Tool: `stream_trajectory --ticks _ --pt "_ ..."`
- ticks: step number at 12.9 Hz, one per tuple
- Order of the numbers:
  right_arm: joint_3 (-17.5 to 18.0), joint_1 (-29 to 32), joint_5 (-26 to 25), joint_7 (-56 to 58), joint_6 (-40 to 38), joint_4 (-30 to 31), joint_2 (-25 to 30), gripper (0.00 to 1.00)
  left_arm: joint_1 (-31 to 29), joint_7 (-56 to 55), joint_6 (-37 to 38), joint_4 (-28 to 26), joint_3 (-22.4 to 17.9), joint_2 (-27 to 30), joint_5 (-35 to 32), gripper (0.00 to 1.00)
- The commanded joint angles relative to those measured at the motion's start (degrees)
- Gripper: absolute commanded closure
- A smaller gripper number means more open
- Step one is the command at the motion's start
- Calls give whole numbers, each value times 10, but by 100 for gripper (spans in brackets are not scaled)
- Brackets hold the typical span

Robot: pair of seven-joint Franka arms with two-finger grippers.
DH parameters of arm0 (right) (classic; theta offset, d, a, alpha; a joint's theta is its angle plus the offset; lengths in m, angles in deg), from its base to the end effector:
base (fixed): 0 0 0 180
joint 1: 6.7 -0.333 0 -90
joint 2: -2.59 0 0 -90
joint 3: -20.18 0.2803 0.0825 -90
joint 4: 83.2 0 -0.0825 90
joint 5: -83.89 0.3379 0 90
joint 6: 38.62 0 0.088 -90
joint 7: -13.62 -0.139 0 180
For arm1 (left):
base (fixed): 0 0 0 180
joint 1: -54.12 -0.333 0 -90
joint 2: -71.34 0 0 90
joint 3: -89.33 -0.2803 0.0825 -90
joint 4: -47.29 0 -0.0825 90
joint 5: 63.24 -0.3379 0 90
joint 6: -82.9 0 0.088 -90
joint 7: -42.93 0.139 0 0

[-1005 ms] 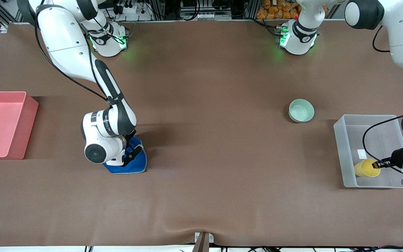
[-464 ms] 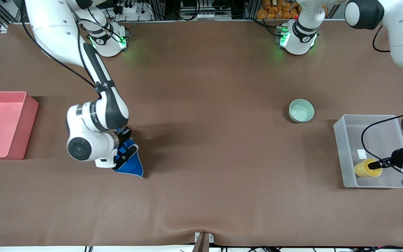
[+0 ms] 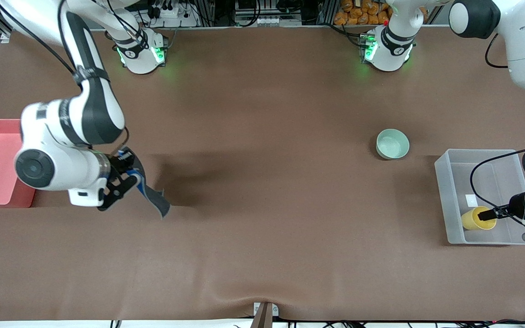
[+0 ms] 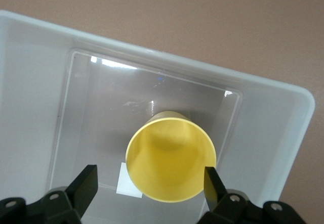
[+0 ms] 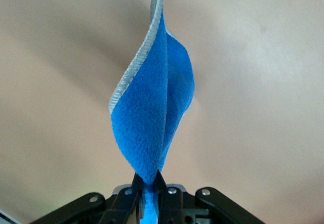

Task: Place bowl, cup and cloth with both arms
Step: 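Lift the blue cloth with the right gripper while the left gripper releases the cup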

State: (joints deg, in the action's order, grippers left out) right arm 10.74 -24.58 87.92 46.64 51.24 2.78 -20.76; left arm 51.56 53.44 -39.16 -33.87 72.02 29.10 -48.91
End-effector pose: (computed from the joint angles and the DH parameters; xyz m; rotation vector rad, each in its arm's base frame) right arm 0.5604 0.1029 0.3657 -2.8362 -1.0582 0.4978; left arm 0.6407 0.1789 0.2423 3.1149 0.3439 0.0236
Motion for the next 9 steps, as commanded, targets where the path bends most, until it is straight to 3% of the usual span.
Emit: stream_trajectory --ticks 1,9 --pt "-3 0 -35 3 -20 19 25 100 16 50 118 21 -6 82 -72 7" --pt "-1 -25 -75 -20 -66 15 60 100 17 50 118 21 -5 82 -71 8"
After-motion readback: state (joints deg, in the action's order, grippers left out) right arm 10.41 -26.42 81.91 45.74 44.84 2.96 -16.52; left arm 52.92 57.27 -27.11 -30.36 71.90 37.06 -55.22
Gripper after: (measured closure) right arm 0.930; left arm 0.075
